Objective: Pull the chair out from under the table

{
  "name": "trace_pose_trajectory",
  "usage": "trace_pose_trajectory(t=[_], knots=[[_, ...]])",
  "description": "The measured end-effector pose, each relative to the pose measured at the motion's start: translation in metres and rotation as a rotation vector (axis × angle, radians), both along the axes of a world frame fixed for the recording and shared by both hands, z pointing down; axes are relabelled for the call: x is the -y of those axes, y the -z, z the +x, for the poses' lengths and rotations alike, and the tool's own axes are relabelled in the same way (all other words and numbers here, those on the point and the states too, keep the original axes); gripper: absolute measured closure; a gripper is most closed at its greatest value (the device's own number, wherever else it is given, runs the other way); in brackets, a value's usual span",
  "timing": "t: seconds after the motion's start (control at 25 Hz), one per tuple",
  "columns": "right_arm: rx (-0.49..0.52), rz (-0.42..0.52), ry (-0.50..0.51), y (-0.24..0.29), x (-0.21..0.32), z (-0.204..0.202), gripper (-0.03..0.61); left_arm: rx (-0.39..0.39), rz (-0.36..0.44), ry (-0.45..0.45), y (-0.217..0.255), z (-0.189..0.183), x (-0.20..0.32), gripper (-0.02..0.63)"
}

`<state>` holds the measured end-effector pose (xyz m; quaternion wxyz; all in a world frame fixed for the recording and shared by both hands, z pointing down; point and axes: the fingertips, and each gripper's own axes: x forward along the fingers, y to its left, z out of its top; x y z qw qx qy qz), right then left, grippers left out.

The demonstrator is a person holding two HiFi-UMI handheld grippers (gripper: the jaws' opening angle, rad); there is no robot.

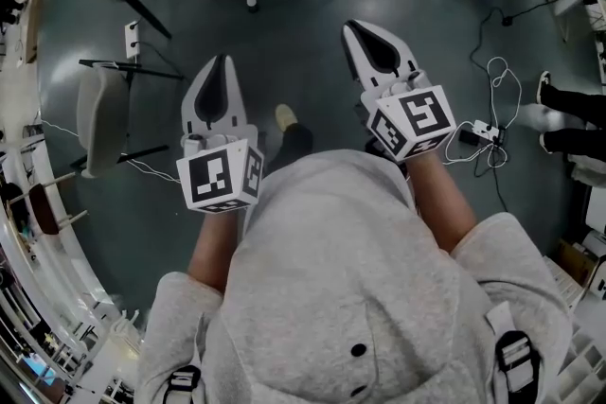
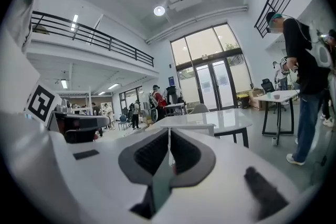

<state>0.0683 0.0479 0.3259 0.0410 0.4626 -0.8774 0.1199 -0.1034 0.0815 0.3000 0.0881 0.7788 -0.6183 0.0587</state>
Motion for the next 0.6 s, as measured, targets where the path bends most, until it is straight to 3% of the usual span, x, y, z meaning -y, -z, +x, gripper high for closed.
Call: trace_pose_trajectory(t=[0.6], knots=[[-0.060,0.019,0.037,-0.004,0.084,-0.100,0.549,-0.024,-0.013,0.017,-0.016,-0.094,0.079,0.597]])
